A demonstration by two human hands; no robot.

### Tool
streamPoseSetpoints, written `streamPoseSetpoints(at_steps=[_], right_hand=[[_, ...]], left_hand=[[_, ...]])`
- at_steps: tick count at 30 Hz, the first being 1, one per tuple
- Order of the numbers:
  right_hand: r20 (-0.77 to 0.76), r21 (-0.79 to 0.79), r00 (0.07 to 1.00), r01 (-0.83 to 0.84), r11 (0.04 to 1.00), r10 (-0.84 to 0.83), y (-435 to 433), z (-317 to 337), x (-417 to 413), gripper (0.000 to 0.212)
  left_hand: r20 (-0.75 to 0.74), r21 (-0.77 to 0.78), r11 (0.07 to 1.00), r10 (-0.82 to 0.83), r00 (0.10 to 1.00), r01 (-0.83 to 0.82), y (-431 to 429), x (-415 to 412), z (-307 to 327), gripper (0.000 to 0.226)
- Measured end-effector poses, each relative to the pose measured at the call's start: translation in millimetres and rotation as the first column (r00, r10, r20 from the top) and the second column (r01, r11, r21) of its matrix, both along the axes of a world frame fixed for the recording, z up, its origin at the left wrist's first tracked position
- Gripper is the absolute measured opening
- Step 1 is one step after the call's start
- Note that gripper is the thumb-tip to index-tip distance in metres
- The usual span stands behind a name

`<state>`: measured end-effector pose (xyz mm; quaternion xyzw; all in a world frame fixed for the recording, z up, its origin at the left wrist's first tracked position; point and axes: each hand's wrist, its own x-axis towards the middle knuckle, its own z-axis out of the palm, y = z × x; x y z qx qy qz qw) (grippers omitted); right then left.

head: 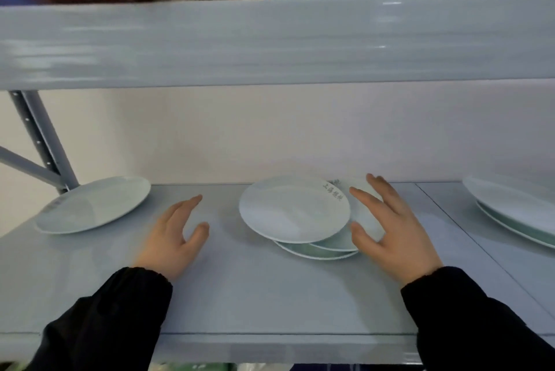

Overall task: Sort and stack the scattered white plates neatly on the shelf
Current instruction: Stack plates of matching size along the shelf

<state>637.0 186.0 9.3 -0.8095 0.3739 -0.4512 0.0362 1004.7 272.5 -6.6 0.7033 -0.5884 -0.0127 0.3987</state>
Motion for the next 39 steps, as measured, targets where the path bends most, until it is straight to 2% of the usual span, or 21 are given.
streamPoseSetpoints(at_steps=[4,7,9,16,19,23,28,34,37,39], right_hand=[[-0.005,-0.146,0.982,-0.185,0.972,0.187,35,0,82,0.046],[-0.047,-0.156,0.955,-0.295,0.943,0.291,57,-7,151,0.046],[-0.103,-0.114,0.948,-0.312,0.943,0.301,66,-13,192,0.048],[-0.291,0.149,0.885,-0.332,0.931,0.362,73,-21,313,0.063],[-0.352,0.191,0.863,-0.311,0.931,0.361,72,-22,359,0.069],[-0.417,0.237,0.834,-0.284,0.929,0.361,65,-26,413,0.068],[-0.466,0.259,0.818,-0.239,0.936,0.338,42,-30,453,0.073],[-0.54,0.162,0.8,-0.206,0.965,0.262,21,-36,474,0.042],[-0.538,0.192,0.808,-0.16,0.968,0.24,21,-36,472,0.039],[-0.564,0.157,0.796,-0.158,0.975,0.22,23,-35,467,0.039]], left_hand=[[0.051,0.003,0.998,0.058,0.997,-0.058,23,51,1,0.064],[0.108,0.007,0.996,0.088,0.99,-0.09,41,94,-1,0.071],[0.151,0.002,0.995,0.094,0.984,-0.096,55,125,-5,0.068],[0.144,-0.003,0.97,0.239,0.96,-0.241,100,229,-6,0.068],[0.124,-0.025,0.952,0.304,0.944,-0.304,111,262,-10,0.073],[0.076,-0.043,0.959,0.283,0.956,-0.28,110,277,-12,0.066],[0.053,-0.092,0.967,0.243,0.968,-0.238,110,271,-10,0.07],[0.026,-0.123,0.966,0.231,0.973,-0.227,109,272,-13,0.069],[0.017,-0.127,0.965,0.233,0.972,-0.229,108,273,-13,0.069],[0.013,-0.134,0.962,0.243,0.97,-0.239,109,273,-13,0.067]])
